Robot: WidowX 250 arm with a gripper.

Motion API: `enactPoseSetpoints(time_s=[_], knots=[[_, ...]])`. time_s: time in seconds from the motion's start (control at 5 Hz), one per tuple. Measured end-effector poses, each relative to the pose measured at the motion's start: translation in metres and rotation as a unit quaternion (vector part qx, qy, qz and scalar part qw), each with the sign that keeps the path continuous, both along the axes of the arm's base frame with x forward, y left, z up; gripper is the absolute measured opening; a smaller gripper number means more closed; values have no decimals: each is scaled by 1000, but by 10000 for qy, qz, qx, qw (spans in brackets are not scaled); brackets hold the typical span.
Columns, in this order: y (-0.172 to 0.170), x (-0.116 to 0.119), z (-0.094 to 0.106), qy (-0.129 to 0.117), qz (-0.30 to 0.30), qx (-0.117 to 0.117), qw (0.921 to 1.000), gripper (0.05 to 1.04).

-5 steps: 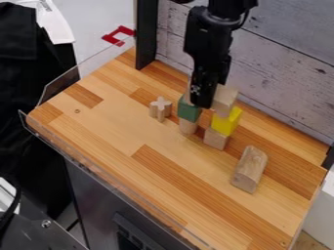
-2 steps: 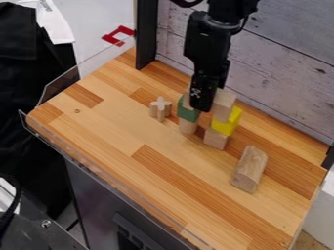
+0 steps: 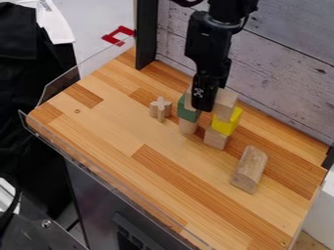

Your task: Put the arch on top of green and yellow cubes

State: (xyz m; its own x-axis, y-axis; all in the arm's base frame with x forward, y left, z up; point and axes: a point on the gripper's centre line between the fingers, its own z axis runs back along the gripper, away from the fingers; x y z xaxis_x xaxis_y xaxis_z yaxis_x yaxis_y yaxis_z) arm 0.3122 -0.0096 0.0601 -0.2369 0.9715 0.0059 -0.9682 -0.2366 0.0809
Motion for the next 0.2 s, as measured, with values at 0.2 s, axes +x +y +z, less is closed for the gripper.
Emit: enactPoseSetpoints(time_s=[0.2], knots=[[4,-2,2,90,-78,17,9999,1001]])
